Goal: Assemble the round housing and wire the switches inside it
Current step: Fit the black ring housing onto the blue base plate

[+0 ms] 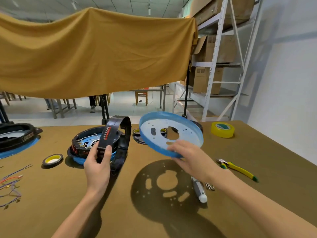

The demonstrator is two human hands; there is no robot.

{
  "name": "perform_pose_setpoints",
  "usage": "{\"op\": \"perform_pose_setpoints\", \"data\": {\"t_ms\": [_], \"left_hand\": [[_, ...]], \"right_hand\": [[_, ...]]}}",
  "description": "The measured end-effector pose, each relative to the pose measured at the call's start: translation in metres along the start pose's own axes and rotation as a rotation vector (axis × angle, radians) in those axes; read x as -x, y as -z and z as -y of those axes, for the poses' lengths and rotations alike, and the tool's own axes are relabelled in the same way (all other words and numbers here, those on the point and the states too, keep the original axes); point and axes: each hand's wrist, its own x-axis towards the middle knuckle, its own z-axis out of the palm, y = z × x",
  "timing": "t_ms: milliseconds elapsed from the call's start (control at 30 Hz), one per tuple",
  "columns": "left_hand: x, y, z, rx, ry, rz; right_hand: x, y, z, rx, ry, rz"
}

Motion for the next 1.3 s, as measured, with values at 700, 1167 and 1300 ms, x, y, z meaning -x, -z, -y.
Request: {"op": "perform_pose_setpoints", "data": {"t_ms": [700,1167,1300], "left_hand": [[-0.001,-0.011,0.007,0.002,0.058,-0.033],[0.030,-0.036,0.007,-0.162,-0.016,0.226],[0.047,-0.047,0.013,-0.565,-0.319,0.445]], "right_hand": [[-0.016,-0.015,-0.010,-1.333,-1.021,-0.529],[0.002,-0.055,-0.043,-1.247,-1.559,-0.299],[-0.008,-0.067,-0.048,-1.006,-1.519,-0.172]]}}
